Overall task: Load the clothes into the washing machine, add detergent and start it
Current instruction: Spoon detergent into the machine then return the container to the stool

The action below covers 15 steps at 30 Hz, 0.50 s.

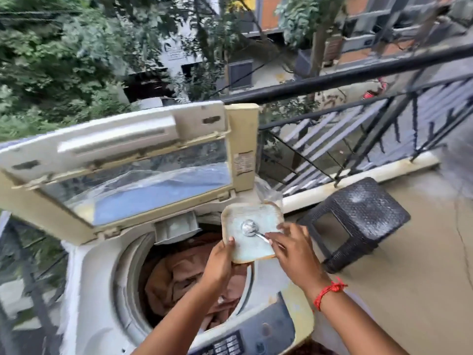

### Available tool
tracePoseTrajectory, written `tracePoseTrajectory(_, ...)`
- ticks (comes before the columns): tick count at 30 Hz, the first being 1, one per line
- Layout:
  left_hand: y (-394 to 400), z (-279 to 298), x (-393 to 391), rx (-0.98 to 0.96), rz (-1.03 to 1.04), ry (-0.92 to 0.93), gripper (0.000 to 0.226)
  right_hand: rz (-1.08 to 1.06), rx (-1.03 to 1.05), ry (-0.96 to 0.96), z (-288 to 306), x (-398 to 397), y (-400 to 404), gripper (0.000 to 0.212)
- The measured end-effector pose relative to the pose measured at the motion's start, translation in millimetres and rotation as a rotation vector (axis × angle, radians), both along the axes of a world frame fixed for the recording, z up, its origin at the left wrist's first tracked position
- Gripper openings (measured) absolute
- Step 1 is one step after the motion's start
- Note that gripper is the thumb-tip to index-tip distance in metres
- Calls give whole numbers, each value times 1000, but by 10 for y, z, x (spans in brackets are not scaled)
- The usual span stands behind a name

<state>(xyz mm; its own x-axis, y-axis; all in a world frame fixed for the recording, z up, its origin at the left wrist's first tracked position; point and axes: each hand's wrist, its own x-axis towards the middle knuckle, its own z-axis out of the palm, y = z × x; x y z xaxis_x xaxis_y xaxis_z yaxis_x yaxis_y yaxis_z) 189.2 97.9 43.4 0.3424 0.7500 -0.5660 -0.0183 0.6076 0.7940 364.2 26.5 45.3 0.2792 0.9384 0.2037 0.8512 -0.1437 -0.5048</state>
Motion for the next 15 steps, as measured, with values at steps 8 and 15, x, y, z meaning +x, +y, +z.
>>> tracePoseTrajectory(8,91,-81,1437,14,-320,65,41,-530,78,776,-107,1294,-510,25)
tracePoseTrajectory(15,162,-300,2771,43,-621,115,34,-826,125,878,-547,2337,-840,36)
